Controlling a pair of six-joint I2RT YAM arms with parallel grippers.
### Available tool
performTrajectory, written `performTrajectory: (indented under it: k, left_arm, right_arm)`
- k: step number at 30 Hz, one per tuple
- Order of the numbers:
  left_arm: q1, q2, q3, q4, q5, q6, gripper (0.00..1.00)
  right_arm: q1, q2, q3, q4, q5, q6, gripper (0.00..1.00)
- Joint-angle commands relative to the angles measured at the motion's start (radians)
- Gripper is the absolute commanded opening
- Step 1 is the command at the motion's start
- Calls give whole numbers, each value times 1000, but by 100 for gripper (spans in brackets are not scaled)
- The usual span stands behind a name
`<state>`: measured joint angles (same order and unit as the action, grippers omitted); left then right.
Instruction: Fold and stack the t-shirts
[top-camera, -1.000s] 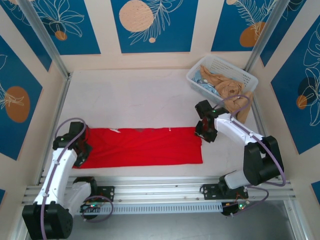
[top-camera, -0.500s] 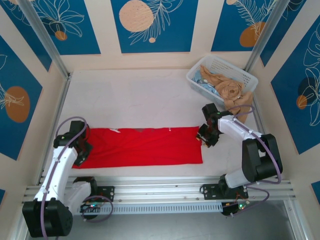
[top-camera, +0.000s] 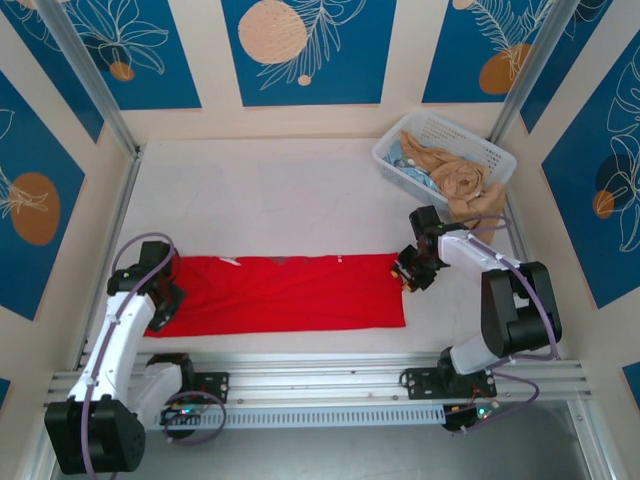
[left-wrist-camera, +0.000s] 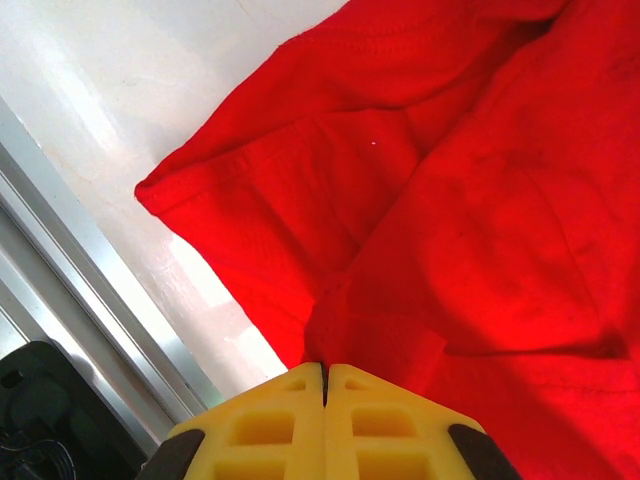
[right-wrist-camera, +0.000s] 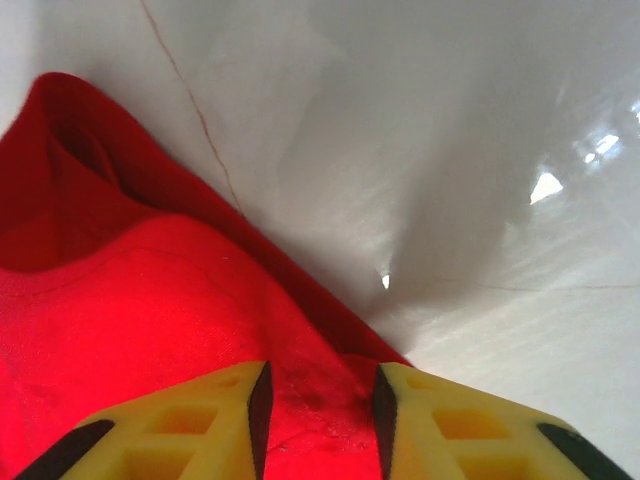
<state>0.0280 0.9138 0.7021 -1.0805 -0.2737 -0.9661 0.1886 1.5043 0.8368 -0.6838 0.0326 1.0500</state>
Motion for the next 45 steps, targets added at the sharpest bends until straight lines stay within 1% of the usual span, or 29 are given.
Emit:
performTrajectory:
  k: [1, 5, 8, 10, 12, 23, 27, 31, 33, 37, 39, 42, 43, 44, 45]
  left_arm:
    - [1, 6, 22, 1, -2, 9, 0]
    - [0, 6, 23, 1, -4, 10, 0]
    - [1, 7, 25, 2, -5, 10, 0]
    - [1, 11, 27, 6, -4, 12, 0]
    - [1, 12, 27, 5, -5, 12, 0]
    - [0, -11, 39, -12, -37, 9, 0]
    - [0, -1, 27, -9, -28, 3, 0]
    - [0, -9, 27, -23, -59, -2, 0]
    - [1, -14, 24, -27, -76, 3, 0]
    - [-1, -13, 16, -32, -104, 3, 0]
    - [0, -12, 16, -38, -118, -2, 0]
    - [0, -4, 14, -46, -124, -3, 0]
    - [0, -2, 13, -48, -121, -7, 0]
    - [0, -3, 14, -45, -115, -8, 2]
    - [-1, -2, 14, -38, -105, -5, 11]
  right_arm:
    - [4, 11, -10, -15, -28, 22, 29]
    - [4, 13, -1, -37, -19, 11, 26]
    - [11, 3, 6, -53, -9, 8, 13]
    - [20, -12, 12, -76, 3, 8, 6]
    - [32, -33, 19, -100, 18, 4, 6]
    - [95, -95, 53, -234, 55, -34, 6]
    - [121, -89, 9, -220, 58, -26, 7]
    - [118, -52, -13, -209, 113, -39, 7]
    - [111, -36, -13, -198, 120, -53, 7]
    - [113, -8, 1, -192, 140, -71, 13]
    - [113, 1, 10, -199, 150, -74, 13]
    - [111, -3, 27, -214, 139, -73, 19]
    - [114, -12, 34, -226, 139, -70, 23]
    - [117, -26, 41, -240, 145, -62, 26]
    - [119, -42, 47, -252, 152, -56, 28]
